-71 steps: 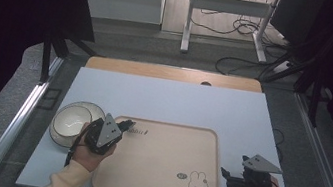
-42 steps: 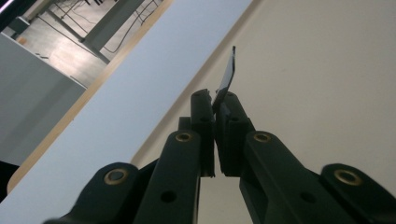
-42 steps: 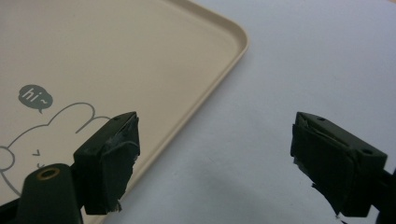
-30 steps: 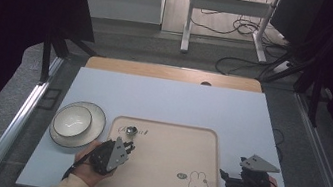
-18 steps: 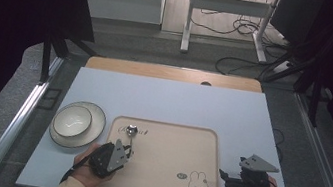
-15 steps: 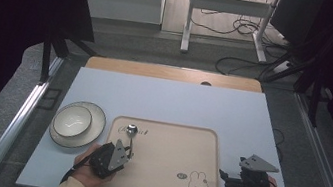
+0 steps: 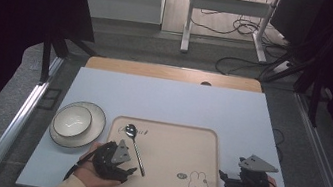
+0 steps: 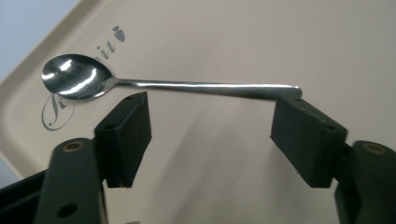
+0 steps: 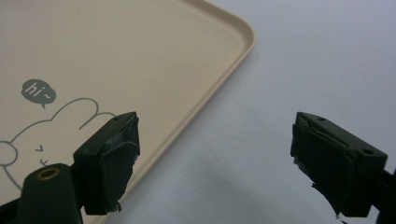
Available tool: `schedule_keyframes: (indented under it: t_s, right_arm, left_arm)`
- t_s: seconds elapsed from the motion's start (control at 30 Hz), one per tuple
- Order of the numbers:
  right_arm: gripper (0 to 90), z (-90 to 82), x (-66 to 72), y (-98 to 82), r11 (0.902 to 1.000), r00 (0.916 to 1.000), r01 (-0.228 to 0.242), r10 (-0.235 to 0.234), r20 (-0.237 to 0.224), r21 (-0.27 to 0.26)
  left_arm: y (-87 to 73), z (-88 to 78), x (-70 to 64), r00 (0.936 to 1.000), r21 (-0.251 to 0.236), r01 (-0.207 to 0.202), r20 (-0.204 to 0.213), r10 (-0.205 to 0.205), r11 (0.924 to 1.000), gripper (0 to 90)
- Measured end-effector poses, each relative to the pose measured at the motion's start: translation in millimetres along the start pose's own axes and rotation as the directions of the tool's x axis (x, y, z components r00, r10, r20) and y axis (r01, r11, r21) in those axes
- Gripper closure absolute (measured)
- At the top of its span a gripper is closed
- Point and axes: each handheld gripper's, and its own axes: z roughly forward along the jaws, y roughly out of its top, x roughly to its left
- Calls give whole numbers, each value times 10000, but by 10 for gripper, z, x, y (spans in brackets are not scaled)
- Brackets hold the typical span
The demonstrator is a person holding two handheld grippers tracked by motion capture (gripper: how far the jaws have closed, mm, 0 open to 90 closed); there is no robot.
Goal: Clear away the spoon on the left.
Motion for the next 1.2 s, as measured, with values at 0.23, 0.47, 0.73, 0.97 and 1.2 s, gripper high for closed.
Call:
schedule_keyframes:
  t_s: [0.23,0.47,0.73,0.97,1.2]
  right_arm:
    - [159,-2,-2,1,10000,10000,-16,16,23,0]
    - [159,-9,-7,1,10000,10000,-69,70,35,-43]
    - [159,-19,-52,-38,9995,9996,-276,276,28,-140]
    - [159,-29,-66,-66,9994,9994,-327,326,-60,-138]
    - [159,-56,-52,-83,9997,9994,-195,191,-273,-143]
  left_arm:
    - [-1,-23,34,9997,-220,230,-72,-232,9995,235]
    - [0,-129,95,9970,-628,616,-432,-644,9961,219]
    - [20,-324,163,9893,-1583,1191,-648,-1307,9802,212]
    - [-13,-395,198,9863,-1648,1304,-791,-1449,9777,212]
    - [-137,-524,226,9752,-1861,1677,-1126,-1905,9681,211]
